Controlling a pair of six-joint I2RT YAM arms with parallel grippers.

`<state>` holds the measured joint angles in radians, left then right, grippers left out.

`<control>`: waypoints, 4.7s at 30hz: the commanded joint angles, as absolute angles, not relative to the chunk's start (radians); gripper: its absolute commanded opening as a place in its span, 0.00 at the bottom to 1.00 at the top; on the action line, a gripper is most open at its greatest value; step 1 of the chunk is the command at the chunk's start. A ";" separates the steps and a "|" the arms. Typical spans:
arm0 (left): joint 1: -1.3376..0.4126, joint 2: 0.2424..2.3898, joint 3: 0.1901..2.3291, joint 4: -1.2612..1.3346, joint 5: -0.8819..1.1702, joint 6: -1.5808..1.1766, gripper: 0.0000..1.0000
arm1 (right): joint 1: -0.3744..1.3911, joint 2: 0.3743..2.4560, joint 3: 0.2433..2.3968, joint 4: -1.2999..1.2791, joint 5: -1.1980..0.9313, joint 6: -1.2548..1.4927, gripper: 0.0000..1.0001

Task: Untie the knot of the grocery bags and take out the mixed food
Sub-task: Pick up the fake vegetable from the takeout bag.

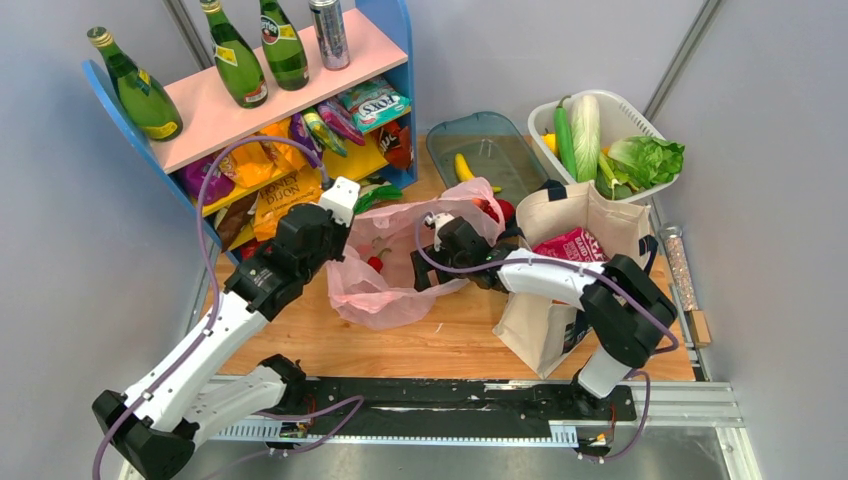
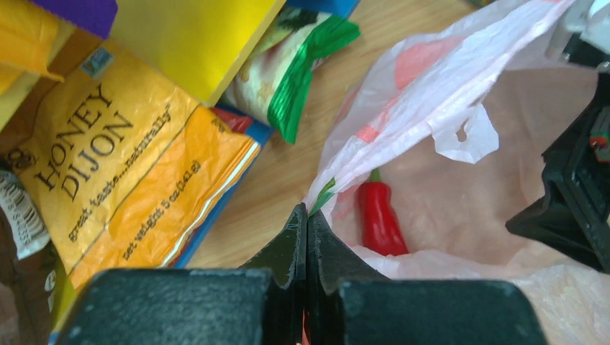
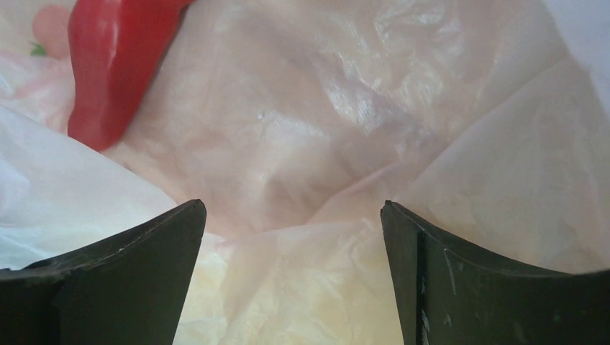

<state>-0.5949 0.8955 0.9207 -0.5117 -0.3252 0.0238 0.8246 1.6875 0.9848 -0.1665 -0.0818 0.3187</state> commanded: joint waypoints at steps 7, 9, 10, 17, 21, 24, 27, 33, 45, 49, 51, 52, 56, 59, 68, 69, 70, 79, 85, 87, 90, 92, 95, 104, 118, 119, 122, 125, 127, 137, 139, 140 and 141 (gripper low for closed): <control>-0.592 0.913 0.978 -0.427 -0.075 0.065 0.00 | 0.862 1.544 0.880 -0.078 -0.119 0.426 0.92; -0.592 0.905 0.974 -0.457 -0.079 0.035 0.00 | 0.863 1.544 0.894 -0.017 -0.098 0.443 0.93; -0.592 0.896 0.971 -0.487 -0.091 0.021 0.00 | 0.862 1.550 0.905 0.019 -0.079 0.460 0.99; -0.591 0.854 0.898 -0.608 -0.072 -0.170 0.00 | 0.862 1.642 0.933 0.291 -0.017 0.577 1.00; -0.591 0.828 0.820 -0.599 -0.037 -0.280 0.00 | 0.870 1.719 0.948 0.413 -0.004 0.598 1.00; -0.591 0.821 0.796 -0.587 -0.054 -0.336 0.00 | 0.883 1.780 0.975 0.471 -0.001 0.579 1.00; -0.592 0.810 0.786 -0.577 -0.095 -0.360 0.00 | 0.901 1.844 1.018 0.470 0.000 0.524 1.00; -0.592 0.775 0.792 -0.536 -0.200 -0.402 0.20 | 0.907 1.890 1.028 0.437 -0.002 0.472 0.96; -0.587 0.729 0.969 -0.695 -0.308 -0.470 1.00 | 0.710 1.851 0.963 0.326 0.041 0.495 0.55; -0.575 0.656 0.944 -0.756 -0.403 -0.520 1.00 | 0.681 1.817 0.926 0.333 0.030 0.490 0.47; -0.568 0.618 0.912 -0.763 -0.406 -0.545 1.00 | 0.681 1.792 0.909 0.348 -0.003 0.484 0.44; -0.567 0.601 0.885 -0.760 -0.398 -0.553 1.00 | 0.680 1.780 0.897 0.357 -0.044 0.483 0.43; -0.561 0.595 0.838 -0.746 -0.377 -0.600 1.00 | 0.720 1.716 0.827 0.408 -0.147 0.474 0.40; -0.561 0.583 0.853 -0.687 -0.325 -0.571 1.00 | 0.813 1.656 0.764 0.405 -0.110 0.418 0.43; -0.561 0.813 1.076 -0.591 0.082 -0.235 1.00 | 1.022 1.464 0.554 0.425 -0.048 0.394 0.48; -0.561 0.887 1.114 -0.598 0.117 -0.216 1.00 | 1.039 1.446 0.539 0.426 -0.036 0.386 0.50; -0.561 0.920 1.132 -0.612 0.170 -0.189 1.00 | 1.056 1.432 0.526 0.425 -0.028 0.379 0.52; -0.586 1.107 1.162 -0.613 0.280 -0.168 1.00 | 1.068 1.354 0.541 0.358 0.131 0.395 0.86; -0.685 1.163 1.144 -0.649 0.145 -0.136 1.00 | 1.054 1.323 0.575 0.338 0.090 0.358 0.97; -0.706 1.179 1.134 -0.657 0.084 -0.128 0.95 | 1.052 1.282 0.595 0.300 0.091 0.350 0.97; -0.713 1.182 1.123 -0.642 0.045 -0.122 0.37 | 1.053 1.179 0.651 0.190 0.116 0.341 0.99; -0.713 1.158 1.114 -0.611 0.018 -0.117 0.06 | 1.052 1.100 0.701 0.117 0.116 0.314 1.00; -0.713 1.112 1.095 -0.552 -0.023 -0.086 0.00 | 1.051 1.004 0.799 0.012 0.111 0.227 1.00; -0.712 1.080 1.126 -0.553 -0.031 0.079 0.00 | 0.962 0.947 1.077 -0.164 0.284 0.053 1.00; -0.710 0.953 0.993 -0.476 -0.035 0.154 0.00 | 0.676 1.011 1.088 -0.304 0.118 0.127 1.00; -0.710 0.948 0.985 -0.469 -0.034 0.156 0.00 | 0.676 1.018 1.078 -0.304 0.119 0.132 1.00; -0.710 0.946 0.982 -0.471 -0.042 0.156 0.00 | 0.676 1.026 1.056 -0.312 0.104 0.162 1.00; -0.710 0.948 0.990 -0.482 -0.056 0.155 0.00 | 0.676 0.999 1.042 -0.310 0.022 0.192 1.00; -0.710 0.948 0.990 -0.480 -0.059 0.153 0.00 | 0.676 0.986 1.034 -0.312 -0.027 0.201 1.00; -0.709 1.042 1.122 -0.392 -0.012 0.197 0.00 | 0.676 0.992 1.154 -0.295 -0.191 0.157 0.00; -0.709 1.111 1.199 -0.386 0.005 0.226 0.00 | 0.679 0.978 1.200 -0.264 -0.262 0.129 0.00; -0.710 1.124 1.247 -0.387 0.022 0.246 0.00 | 0.681 0.966 1.207 -0.244 -0.316 0.120 0.00; -0.709 1.141 1.265 -0.384 0.030 0.255 0.00 | 0.686 0.945 1.203 -0.216 -0.365 0.114 0.00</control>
